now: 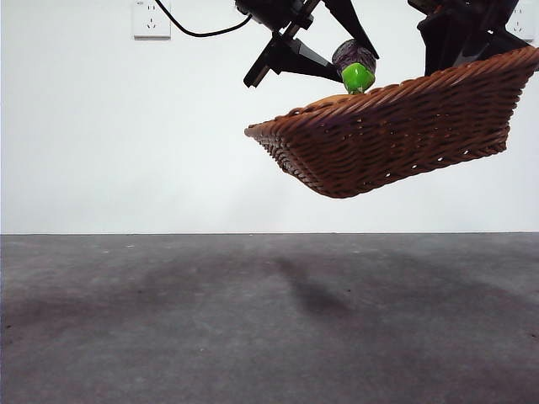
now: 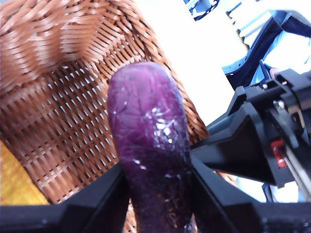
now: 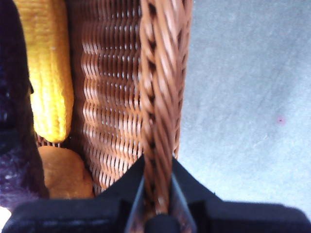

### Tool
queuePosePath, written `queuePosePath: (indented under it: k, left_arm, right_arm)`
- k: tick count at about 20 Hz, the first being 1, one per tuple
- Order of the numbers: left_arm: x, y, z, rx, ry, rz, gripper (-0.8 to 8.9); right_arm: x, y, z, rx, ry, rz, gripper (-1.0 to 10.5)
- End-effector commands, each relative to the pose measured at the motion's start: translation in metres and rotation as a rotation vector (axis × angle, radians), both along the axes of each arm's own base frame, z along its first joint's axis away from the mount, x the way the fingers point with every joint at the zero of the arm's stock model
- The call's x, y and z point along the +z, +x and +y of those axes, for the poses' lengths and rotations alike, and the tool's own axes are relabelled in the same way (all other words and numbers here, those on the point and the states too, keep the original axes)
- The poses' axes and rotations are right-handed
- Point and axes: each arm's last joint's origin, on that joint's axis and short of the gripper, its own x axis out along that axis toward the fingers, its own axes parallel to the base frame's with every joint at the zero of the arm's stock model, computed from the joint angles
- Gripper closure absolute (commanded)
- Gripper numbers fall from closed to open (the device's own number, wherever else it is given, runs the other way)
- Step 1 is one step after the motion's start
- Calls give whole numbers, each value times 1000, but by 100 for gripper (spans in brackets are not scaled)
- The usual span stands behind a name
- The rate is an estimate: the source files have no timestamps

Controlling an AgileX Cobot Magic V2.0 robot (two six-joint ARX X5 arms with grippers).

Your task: Help me put the vegetables on the table into the basket

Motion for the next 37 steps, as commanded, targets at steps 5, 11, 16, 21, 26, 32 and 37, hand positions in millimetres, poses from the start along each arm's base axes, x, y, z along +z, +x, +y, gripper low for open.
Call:
queuePosePath:
  k: [5, 11, 16, 21, 26, 32, 37]
  left_arm:
    - [-5, 3, -3, 13, -14, 13, 297]
    - [13, 1, 5, -20, -102, -2, 297]
    - [63, -33, 43, -124, -28, -257, 571]
    - [100, -97, 97, -117, 283, -426, 822]
    - [123, -155, 140, -116, 327, -412, 822]
    - [130, -202, 175, -122, 357, -349, 822]
    - [137, -221, 188, -79, 300, -358, 822]
  right_arm:
    - [1, -2, 2, 14, 13, -5, 955]
    - [1, -2, 2, 12, 13, -11, 955]
    - [-7, 7, -6, -23, -22, 6, 955]
    - [-28, 31, -22, -70, -8, 24, 955]
    - [-67, 63, -49, -63, 62, 51, 955]
    - [-118, 93, -74, -70, 52, 65, 955]
    - [-161, 105, -79, -90, 54, 160, 955]
